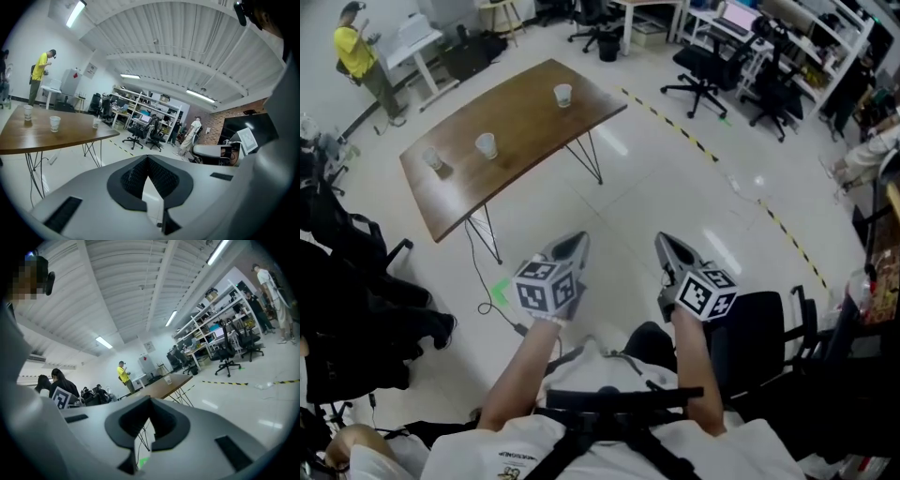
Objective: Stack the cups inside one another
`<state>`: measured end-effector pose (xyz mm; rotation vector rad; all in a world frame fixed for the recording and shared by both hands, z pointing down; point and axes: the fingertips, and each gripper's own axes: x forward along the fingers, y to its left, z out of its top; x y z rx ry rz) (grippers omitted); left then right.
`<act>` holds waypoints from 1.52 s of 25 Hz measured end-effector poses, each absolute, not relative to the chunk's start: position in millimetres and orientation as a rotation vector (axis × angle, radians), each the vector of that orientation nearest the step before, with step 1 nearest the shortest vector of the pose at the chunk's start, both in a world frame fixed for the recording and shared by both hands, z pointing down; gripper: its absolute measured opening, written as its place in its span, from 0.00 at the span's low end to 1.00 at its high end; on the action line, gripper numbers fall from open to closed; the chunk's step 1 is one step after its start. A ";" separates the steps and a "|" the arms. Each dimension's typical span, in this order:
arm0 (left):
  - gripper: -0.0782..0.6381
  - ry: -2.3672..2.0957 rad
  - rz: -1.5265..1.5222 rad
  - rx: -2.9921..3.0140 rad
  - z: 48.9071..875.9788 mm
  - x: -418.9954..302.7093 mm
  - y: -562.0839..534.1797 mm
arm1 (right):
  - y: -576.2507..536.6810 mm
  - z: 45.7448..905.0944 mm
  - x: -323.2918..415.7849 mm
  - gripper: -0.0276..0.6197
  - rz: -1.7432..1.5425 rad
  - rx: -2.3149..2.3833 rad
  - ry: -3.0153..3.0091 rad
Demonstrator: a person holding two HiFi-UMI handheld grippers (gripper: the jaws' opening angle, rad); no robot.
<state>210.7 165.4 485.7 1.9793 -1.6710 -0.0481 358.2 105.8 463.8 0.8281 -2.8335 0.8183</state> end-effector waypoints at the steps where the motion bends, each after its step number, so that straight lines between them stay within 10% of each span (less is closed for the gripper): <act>1: 0.11 -1.688 -0.056 1.962 486.6 200.7 171.3 | 109.2 464.2 346.7 0.05 0.810 0.797 -2.838; 38: 0.11 -2.120 -0.088 1.466 513.1 -29.1 76.4 | -63.2 486.1 72.1 0.06 0.831 0.170 -2.825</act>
